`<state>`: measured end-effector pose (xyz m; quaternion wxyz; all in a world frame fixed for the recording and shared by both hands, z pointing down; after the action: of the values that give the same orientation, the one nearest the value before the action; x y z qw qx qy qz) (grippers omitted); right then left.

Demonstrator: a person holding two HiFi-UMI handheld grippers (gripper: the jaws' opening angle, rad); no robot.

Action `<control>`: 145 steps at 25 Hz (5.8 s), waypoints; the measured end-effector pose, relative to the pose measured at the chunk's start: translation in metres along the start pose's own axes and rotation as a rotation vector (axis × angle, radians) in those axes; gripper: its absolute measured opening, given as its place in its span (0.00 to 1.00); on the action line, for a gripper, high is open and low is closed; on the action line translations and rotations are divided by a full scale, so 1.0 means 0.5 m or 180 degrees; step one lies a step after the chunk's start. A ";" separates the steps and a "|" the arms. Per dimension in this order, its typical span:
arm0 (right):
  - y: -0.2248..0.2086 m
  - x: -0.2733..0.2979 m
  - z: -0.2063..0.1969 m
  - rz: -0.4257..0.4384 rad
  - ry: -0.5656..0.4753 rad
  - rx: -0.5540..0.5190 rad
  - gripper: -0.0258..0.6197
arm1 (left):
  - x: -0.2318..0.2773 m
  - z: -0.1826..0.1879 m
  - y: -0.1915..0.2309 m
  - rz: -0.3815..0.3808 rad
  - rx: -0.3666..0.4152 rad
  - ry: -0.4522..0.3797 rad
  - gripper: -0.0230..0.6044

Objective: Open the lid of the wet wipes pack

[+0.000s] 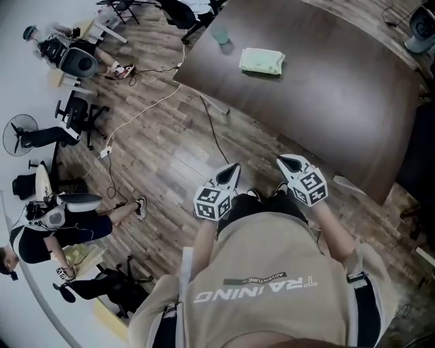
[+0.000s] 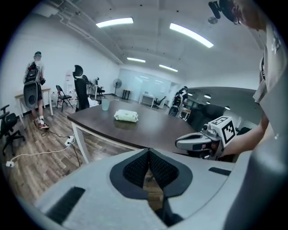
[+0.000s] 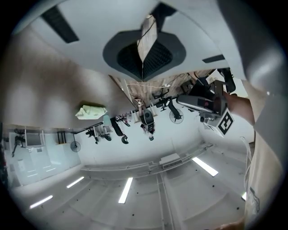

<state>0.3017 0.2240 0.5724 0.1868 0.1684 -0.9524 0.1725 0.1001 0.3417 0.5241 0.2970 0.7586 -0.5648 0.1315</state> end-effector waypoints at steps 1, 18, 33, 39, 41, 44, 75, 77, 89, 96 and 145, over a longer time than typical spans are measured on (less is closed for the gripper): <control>-0.011 0.002 0.003 0.0026 0.0013 0.0033 0.06 | 0.006 -0.001 0.006 0.0026 -0.0007 0.0034 0.05; -0.047 0.145 0.105 -0.0432 0.0117 0.0134 0.06 | 0.083 0.115 0.198 -0.0465 -0.0031 -0.0063 0.05; 0.031 0.369 0.260 -0.0583 -0.0046 0.0041 0.06 | 0.055 0.108 0.407 -0.0942 -0.0114 0.0079 0.05; -0.022 0.426 0.313 -0.0646 -0.0231 -0.0027 0.06 | 0.101 0.145 0.459 -0.0824 -0.0280 0.0076 0.05; -0.051 0.453 0.327 -0.0631 -0.0253 -0.0044 0.06 | 0.119 0.178 0.478 -0.0779 -0.0178 0.0084 0.05; -0.117 0.495 0.348 -0.0604 -0.0136 -0.0248 0.06 | 0.153 0.245 0.508 -0.0596 0.0015 0.0073 0.05; -0.358 0.418 0.360 -0.2020 0.0020 0.0220 0.06 | 0.580 0.535 0.469 -0.1693 0.0515 0.0401 0.05; -0.354 0.411 0.365 -0.2116 0.0128 0.0183 0.06 | 0.581 0.546 0.476 -0.1684 0.0385 0.0349 0.05; -0.388 0.513 0.392 -0.1803 0.0909 -0.0427 0.06 | 0.603 0.502 0.531 -0.1672 0.0480 0.0710 0.05; -0.417 0.574 0.414 -0.1544 0.1388 -0.1298 0.06 | 0.658 0.500 0.550 -0.1818 0.0764 0.0974 0.05; -0.438 0.691 0.369 -0.0610 0.2855 -0.2622 0.23 | 0.797 0.448 0.547 -0.1623 0.2486 0.2056 0.05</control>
<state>0.0293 -0.1304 0.6127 0.6335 0.0783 -0.7501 -0.1730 -0.0559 -0.1536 0.6431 0.1744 0.8458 -0.1537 0.4802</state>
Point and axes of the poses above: the fingertips, and each gripper's own axes: x forward along the fingers, y to its left, z out of its top, the point moved 8 cm from there along -x, backward along the fingers, and after that the axes turned 5 degrees about -z, right-handed, at the moved point
